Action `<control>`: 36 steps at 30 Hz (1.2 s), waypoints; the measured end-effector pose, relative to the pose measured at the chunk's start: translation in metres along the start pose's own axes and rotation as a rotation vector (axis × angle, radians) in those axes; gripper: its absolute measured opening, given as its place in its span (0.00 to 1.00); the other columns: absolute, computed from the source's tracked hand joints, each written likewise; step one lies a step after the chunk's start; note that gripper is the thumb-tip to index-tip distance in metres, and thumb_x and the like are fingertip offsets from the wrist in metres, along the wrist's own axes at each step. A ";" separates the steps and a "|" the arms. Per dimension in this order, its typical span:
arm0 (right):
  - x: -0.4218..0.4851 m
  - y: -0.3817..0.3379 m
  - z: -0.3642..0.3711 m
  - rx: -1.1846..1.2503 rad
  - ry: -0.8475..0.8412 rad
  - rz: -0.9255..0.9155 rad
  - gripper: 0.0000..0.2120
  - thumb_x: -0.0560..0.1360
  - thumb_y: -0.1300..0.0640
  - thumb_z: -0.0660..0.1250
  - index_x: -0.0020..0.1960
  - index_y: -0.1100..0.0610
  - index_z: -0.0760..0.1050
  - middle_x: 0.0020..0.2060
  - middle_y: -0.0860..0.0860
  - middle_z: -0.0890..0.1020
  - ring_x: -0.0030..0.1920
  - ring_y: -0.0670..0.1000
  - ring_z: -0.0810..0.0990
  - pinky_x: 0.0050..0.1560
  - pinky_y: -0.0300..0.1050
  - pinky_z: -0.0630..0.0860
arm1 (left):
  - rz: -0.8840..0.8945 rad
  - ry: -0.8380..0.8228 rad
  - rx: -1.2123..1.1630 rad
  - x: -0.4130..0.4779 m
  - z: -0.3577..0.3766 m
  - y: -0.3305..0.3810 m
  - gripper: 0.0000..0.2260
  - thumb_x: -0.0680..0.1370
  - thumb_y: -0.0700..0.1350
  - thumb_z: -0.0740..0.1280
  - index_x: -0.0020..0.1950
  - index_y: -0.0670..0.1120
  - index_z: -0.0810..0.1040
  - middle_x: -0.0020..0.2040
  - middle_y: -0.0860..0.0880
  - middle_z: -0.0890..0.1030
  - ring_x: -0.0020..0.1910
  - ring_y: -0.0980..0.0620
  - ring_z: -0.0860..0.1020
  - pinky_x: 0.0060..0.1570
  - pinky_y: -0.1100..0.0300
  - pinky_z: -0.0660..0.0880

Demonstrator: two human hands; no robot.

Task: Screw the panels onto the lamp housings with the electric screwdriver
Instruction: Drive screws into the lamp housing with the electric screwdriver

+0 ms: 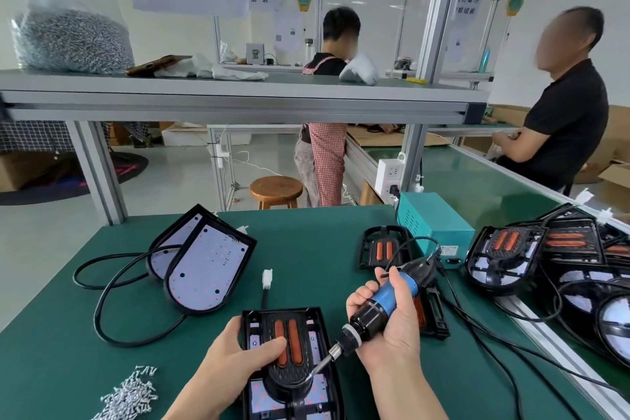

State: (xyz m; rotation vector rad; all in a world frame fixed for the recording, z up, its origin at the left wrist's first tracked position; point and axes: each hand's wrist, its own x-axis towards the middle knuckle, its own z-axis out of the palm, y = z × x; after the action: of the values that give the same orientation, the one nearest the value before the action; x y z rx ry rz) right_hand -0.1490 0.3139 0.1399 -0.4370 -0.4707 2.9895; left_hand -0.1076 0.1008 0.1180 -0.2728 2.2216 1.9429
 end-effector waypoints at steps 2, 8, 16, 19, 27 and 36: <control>0.001 -0.003 0.008 -0.026 -0.023 -0.027 0.16 0.67 0.53 0.75 0.50 0.56 0.75 0.32 0.51 0.74 0.29 0.47 0.72 0.28 0.39 0.74 | -0.005 0.006 -0.015 0.001 0.000 -0.001 0.26 0.63 0.51 0.82 0.57 0.51 0.78 0.49 0.52 0.87 0.50 0.51 0.85 0.54 0.54 0.78; 0.008 -0.015 0.041 -0.119 -0.109 -0.154 0.17 0.65 0.53 0.77 0.49 0.56 0.74 0.31 0.50 0.75 0.28 0.46 0.72 0.30 0.38 0.74 | -0.003 -0.010 -0.044 0.001 0.002 0.000 0.23 0.68 0.47 0.81 0.59 0.48 0.78 0.49 0.52 0.87 0.47 0.53 0.85 0.49 0.58 0.78; 0.023 -0.010 0.060 -0.410 -0.125 -0.531 0.09 0.74 0.56 0.72 0.48 0.55 0.72 0.29 0.50 0.73 0.29 0.50 0.71 0.38 0.44 0.72 | 0.009 -0.028 -0.066 -0.004 0.003 -0.002 0.28 0.63 0.54 0.78 0.60 0.49 0.77 0.51 0.52 0.86 0.52 0.51 0.85 0.61 0.49 0.77; 0.024 -0.004 0.062 -0.505 -0.153 -0.627 0.11 0.72 0.53 0.72 0.47 0.55 0.72 0.29 0.52 0.73 0.29 0.50 0.72 0.34 0.40 0.73 | 0.002 -0.029 -0.072 -0.003 0.004 -0.003 0.27 0.65 0.52 0.79 0.61 0.50 0.76 0.51 0.53 0.86 0.51 0.52 0.85 0.57 0.53 0.77; 0.031 0.013 0.062 -0.609 -0.189 -0.671 0.13 0.71 0.54 0.73 0.52 0.58 0.76 0.30 0.53 0.75 0.28 0.49 0.73 0.32 0.37 0.73 | -0.011 0.019 -0.100 -0.001 0.004 -0.002 0.19 0.71 0.47 0.78 0.57 0.56 0.73 0.46 0.60 0.86 0.45 0.60 0.84 0.43 0.67 0.77; 0.035 0.016 0.056 -0.615 -0.188 -0.640 0.13 0.72 0.54 0.73 0.53 0.58 0.75 0.29 0.52 0.75 0.28 0.47 0.74 0.33 0.36 0.75 | -0.023 0.020 -0.109 -0.002 0.005 -0.001 0.29 0.71 0.47 0.79 0.68 0.46 0.73 0.56 0.51 0.85 0.55 0.51 0.83 0.62 0.51 0.76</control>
State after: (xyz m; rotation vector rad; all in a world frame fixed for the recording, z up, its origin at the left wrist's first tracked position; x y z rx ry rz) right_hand -0.1996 0.2868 0.1766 -0.0126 -1.2756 2.2281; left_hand -0.1058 0.1056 0.1169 -0.3326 2.1181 2.0617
